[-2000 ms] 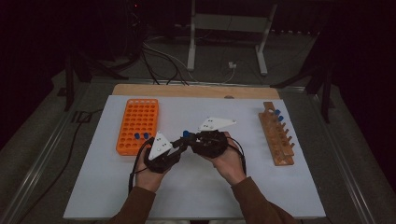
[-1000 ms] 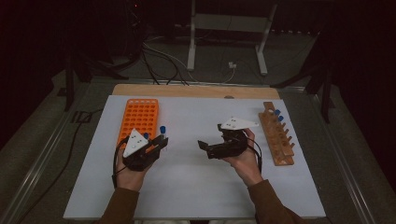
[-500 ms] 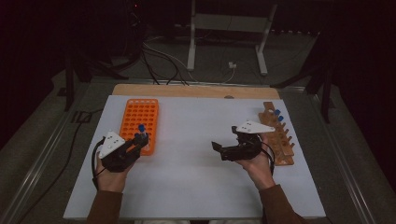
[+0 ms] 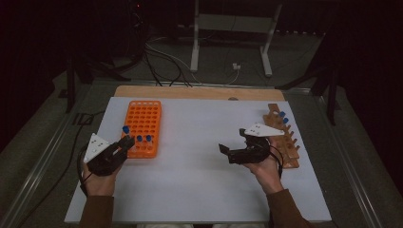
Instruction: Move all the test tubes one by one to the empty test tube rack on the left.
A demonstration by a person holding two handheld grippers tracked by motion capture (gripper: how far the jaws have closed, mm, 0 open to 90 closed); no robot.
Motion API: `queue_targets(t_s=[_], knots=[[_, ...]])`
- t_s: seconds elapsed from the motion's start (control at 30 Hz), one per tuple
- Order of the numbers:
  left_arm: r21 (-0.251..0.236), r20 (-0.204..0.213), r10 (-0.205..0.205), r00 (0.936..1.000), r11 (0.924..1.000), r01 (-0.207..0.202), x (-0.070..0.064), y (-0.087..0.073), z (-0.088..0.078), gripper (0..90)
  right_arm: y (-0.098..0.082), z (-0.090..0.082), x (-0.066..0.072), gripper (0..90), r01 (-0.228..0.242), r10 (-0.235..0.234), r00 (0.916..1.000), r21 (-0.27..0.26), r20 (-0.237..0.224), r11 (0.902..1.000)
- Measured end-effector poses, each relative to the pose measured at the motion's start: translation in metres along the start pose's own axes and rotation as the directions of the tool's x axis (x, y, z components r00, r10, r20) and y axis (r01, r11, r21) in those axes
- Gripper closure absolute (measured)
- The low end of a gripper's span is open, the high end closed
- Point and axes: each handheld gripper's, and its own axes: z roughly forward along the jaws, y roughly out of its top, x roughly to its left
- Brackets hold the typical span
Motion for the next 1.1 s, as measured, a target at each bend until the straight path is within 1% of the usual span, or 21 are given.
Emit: queue_targets(t_s=[0.07, 0.13, 0.23, 0.43, 0.57, 0.73, 0.8, 0.9, 1.0, 1.1], knots=[[0.01, -0.018, 0.0, 0.9998, 0.9999, 0.0, 0.004, -0.003, 0.005, 77.9, 0.0, 0.0, 0.0, 3.1, -0.002, 0.002, 1.0, -0.002, -0.001, 1.0], [0.021, -0.038, 0.01, 0.9992, 0.9997, -0.009, 0.006, -0.006, 0.01, 77.9, 0.0, 0.0, 0.0, 3.1, -0.002, 0.002, 1.0, -0.002, -0.001, 1.0], [0.027, -0.051, 0.011, 0.9986, 0.9996, -0.01, 0.009, -0.01, 0.018, 77.9, -0.001, 0.0, 0.0, 3.2, -0.003, 0.003, 1.0, -0.002, -0.004, 1.0], [0.039, -0.054, 0.011, 0.9985, 0.9992, -0.009, 0.008, -0.015, 0.032, 77.9, -0.001, 0.0, 0.0, 3.2, -0.003, 0.003, 1.0, -0.003, -0.008, 1.0], [0.047, -0.055, 0.025, 0.9982, 0.9987, -0.022, 0.006, -0.018, 0.038, 77.9, -0.002, 0.0, 0.0, 3.2, -0.005, 0.005, 0.9999, -0.004, -0.012, 1.0], [0.087, -0.07, 0.036, 0.9969, 0.9957, -0.03, 0.007, -0.026, 0.046, 77.9, -0.003, 0.0, 0.0, 3.3, -0.003, 0.003, 0.9998, -0.005, -0.019, 1.0], [0.103, -0.067, 0.034, 0.9972, 0.9943, -0.027, 0.008, -0.03, 0.048, 77.9, -0.003, 0.0, 0.0, 3.4, -0.003, 0.003, 0.9998, -0.007, -0.02, 1.0], [0.13, -0.069, 0.042, 0.9968, 0.991, -0.032, 0.008, -0.034, 0.05, 77.9, -0.004, -0.001, -0.001, 3.4, -0.005, 0.005, 0.9997, -0.009, -0.022, 0.9999], [0.142, -0.064, 0.039, 0.9972, 0.9894, -0.03, 0.008, -0.036, 0.05, 78.1, -0.004, -0.001, -0.001, 3.7, -0.005, 0.004, 0.9997, -0.01, -0.025, 0.9999], [0.155, -0.064, 0.049, 0.9968, 0.9872, -0.038, 0.007, -0.037, 0.05, 78.3, -0.005, -0.001, -0.001, 3.7, -0.002, 0.002, 0.9996, -0.008, -0.027, 1.0]])
